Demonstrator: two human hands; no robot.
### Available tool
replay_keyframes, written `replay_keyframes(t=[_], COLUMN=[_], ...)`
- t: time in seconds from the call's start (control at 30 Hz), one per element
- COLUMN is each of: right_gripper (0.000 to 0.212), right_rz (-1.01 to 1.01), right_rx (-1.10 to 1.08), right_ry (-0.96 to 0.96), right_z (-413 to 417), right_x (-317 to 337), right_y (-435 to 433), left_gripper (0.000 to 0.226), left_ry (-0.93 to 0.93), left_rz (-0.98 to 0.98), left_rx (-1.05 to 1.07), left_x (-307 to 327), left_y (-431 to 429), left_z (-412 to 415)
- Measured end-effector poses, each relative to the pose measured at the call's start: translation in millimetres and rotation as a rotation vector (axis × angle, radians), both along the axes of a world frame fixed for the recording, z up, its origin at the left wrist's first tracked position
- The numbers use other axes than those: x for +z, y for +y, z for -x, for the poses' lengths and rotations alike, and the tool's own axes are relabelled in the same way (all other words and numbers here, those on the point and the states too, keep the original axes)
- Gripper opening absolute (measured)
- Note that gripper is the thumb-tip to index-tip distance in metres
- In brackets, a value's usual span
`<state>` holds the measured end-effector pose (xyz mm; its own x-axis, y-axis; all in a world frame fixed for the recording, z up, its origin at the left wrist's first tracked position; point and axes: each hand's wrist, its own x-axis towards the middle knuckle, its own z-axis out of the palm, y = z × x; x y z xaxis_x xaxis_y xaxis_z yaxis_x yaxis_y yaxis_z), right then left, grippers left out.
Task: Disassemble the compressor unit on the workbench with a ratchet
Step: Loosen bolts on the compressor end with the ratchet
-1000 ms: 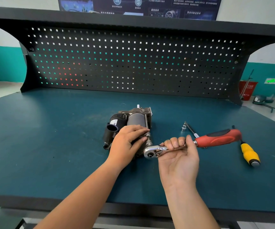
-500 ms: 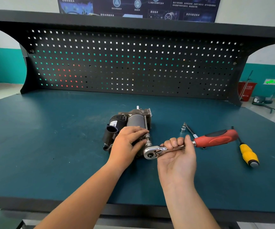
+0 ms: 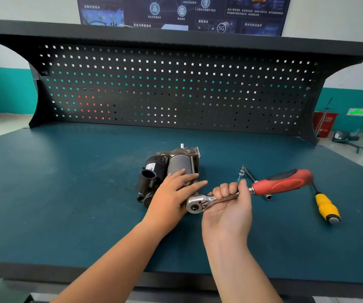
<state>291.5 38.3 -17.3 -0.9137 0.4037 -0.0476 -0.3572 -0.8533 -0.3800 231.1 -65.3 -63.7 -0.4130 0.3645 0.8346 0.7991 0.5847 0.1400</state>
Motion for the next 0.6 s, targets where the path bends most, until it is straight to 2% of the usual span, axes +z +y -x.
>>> replay_keyframes(t=[0.23, 0.4, 0.6], right_gripper=[0.040, 0.047, 0.052], right_rz=[-0.052, -0.152, -0.465], right_rx=[0.025, 0.089, -0.033], right_ry=[-0.014, 0.007, 0.071], right_z=[5, 11, 20], right_x=[9, 16, 17], right_y=[7, 10, -2], left_gripper=[0.041, 0.025, 0.025], left_ry=[0.011, 0.075, 0.101], left_rz=[0.026, -0.004, -0.022], left_rx=[-0.005, 0.005, 0.009], left_x=[1, 1, -2], left_y=[-2, 1, 3], left_z=[-2, -1, 2])
